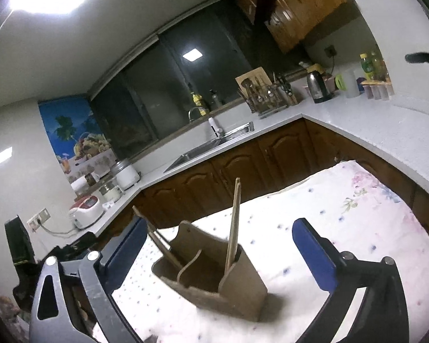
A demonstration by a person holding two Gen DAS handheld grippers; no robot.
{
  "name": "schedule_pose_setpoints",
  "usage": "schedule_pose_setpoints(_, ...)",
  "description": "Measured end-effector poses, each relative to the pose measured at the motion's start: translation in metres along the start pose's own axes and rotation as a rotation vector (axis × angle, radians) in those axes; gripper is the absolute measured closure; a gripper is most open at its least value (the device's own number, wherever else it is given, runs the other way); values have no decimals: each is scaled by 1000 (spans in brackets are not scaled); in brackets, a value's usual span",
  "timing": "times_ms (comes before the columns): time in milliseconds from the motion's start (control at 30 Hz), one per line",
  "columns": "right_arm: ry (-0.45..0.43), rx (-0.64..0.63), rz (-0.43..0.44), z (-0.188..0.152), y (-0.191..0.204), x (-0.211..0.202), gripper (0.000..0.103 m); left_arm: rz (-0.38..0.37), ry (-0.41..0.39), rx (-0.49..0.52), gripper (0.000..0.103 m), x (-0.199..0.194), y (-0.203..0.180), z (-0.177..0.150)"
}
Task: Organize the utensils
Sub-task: 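Open both tools to release the chopsticks inside the holder, then move both open tools back over the remaining utensils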
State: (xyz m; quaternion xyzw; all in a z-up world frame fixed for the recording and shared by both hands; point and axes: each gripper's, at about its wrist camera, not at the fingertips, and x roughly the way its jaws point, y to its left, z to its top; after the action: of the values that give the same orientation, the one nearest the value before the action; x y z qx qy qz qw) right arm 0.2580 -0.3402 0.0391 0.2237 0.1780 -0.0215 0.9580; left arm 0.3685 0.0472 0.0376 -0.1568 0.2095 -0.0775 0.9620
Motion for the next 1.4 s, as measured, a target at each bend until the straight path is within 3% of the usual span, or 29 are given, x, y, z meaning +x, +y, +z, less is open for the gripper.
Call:
schedule_pose_setpoints(733,34,-114,-54,-49,24,-116,0,66,61,-29,1,-147,27,-54)
schedule_pose_setpoints(1400,183,-90,-171,-120,-10,-149,0,98,203,-17,1,-173,23,-88)
